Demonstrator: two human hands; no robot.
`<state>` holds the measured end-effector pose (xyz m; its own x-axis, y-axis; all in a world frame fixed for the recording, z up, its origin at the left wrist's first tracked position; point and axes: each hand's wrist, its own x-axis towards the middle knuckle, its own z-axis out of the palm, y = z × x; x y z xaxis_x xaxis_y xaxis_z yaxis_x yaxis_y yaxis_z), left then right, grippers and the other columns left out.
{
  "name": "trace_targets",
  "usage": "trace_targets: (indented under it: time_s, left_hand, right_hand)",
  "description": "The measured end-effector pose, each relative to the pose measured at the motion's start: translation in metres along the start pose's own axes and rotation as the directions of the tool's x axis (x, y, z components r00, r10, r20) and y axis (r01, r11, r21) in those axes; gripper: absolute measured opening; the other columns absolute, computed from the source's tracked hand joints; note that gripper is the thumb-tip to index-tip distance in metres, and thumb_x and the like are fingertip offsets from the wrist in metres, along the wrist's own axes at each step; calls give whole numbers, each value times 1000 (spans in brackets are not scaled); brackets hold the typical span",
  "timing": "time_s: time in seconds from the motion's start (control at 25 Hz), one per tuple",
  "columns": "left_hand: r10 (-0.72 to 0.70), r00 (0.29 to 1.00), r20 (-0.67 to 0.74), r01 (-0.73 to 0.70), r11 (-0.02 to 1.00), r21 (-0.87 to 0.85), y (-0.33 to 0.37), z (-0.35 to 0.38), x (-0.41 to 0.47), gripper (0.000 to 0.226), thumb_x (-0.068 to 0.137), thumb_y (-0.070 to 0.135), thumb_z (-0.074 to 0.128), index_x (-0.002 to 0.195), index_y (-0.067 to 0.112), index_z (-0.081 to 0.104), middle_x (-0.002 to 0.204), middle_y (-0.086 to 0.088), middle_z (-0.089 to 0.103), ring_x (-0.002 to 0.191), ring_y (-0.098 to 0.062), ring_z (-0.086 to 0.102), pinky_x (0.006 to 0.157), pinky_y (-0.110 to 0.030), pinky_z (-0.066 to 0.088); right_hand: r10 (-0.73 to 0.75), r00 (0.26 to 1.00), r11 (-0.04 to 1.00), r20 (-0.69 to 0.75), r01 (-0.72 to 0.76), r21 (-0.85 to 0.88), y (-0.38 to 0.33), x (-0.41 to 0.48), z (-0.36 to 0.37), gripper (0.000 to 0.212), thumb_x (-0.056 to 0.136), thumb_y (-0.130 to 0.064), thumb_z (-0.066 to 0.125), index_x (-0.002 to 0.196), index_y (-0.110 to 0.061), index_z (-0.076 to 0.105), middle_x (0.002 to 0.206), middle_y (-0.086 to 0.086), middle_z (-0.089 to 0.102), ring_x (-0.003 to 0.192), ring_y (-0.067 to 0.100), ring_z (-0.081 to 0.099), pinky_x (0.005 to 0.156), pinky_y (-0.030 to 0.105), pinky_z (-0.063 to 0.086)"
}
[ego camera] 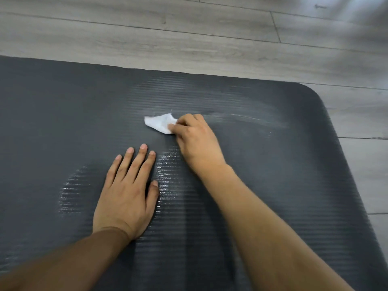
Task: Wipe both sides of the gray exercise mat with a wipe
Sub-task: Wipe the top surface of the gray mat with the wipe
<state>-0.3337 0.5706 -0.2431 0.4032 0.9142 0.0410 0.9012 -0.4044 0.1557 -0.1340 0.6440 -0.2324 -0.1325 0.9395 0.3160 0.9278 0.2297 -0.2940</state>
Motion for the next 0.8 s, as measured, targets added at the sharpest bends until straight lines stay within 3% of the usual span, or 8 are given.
trace_targets:
  time_s: [0.12,0.28,0.32,0.4,0.48,0.56,0.68,0.8]
  left_hand:
    - [-3,1000,5,3,1000,-2,0,-1,0,63,102,39,25,158,13,32,167,-4,25,156,-24,19,126,-47,16]
    - [-16,1000,6,16,1000,9,1,0,0,62,103,40,23,160,15,28,168,-2,21,157,-23,15,126,-46,13]
    - [-19,1000,7,19,1000,9,1,0,0,62,103,40,23,160,15,28,168,-2,21,157,-22,15,126,-46,13]
    - [-17,1000,6,17,1000,6,0,0,0,62,103,40,23,160,15,28,168,-2,21,157,-22,14,127,-45,13]
    - [-15,1000,10,15,1000,3,0,0,0,63,102,39,24,159,14,30,168,-3,23,156,-22,16,127,-46,14]
    - [-10,1000,15,10,1000,-3,-1,0,0,64,100,38,24,158,12,32,167,-5,25,156,-24,17,126,-47,16]
    - [-4,1000,21,5,1000,-8,-2,0,1,64,101,39,24,159,13,31,167,-5,25,156,-24,18,126,-47,17]
    - [-12,1000,26,12,1000,-19,-1,0,0,63,102,40,23,160,15,28,168,-3,22,157,-23,15,127,-46,15]
  right_hand:
    - [346,926,919,-150,-367,-146,86,-33,-42,25,81,-4,58,98,-11,75,93,14,61,90,38,52,75,37,38]
    - [758,556,557,-341,-824,-106,134,-74,-83,26,91,-10,50,111,-10,67,105,18,59,100,39,49,84,41,40]
    - [757,553,568,-349,-820,-68,121,-65,-74,24,90,-9,51,108,-10,67,103,19,61,98,40,50,84,43,42]
    - [651,711,737,-265,-676,-2,74,-33,-44,18,86,-8,55,96,-9,70,93,18,63,88,40,54,78,42,39]
    - [396,906,918,-146,-391,61,8,-1,-5,12,79,-5,61,82,-7,72,81,16,63,78,37,56,69,41,37]
    - [163,986,982,-44,-158,99,-50,13,21,9,77,-3,64,79,-7,72,81,12,62,77,32,54,67,38,39]
    - [138,988,987,-67,-132,87,-28,-2,11,9,80,-2,65,85,-6,71,86,11,61,83,31,52,70,37,40]
    - [467,846,861,-255,-501,-85,67,-55,-39,11,79,-2,62,86,-2,71,88,21,58,84,42,53,76,45,39]
